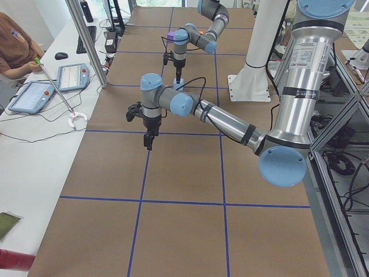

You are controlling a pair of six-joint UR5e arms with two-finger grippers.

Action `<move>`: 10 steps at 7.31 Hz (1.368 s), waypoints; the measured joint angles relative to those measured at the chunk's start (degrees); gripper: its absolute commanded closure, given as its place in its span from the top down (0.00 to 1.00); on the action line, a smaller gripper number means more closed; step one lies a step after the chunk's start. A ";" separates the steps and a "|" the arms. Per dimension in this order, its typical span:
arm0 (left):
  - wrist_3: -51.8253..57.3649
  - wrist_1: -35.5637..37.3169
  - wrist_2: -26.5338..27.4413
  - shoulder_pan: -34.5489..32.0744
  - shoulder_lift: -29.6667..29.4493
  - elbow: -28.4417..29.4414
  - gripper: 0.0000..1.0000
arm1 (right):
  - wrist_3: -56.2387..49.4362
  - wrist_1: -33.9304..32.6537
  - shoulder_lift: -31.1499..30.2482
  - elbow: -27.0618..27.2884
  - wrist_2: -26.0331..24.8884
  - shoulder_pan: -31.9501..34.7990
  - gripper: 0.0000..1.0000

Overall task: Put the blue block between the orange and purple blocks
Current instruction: 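Lower the right gripper onto the light blue cube and grasp it, then carry the light blue cube with the right gripper toward the purple cube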

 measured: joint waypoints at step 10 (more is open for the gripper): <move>19.32 -0.18 -7.84 -10.73 0.76 7.19 1.00 | -4.71 -8.87 -17.08 30.81 3.41 6.42 0.00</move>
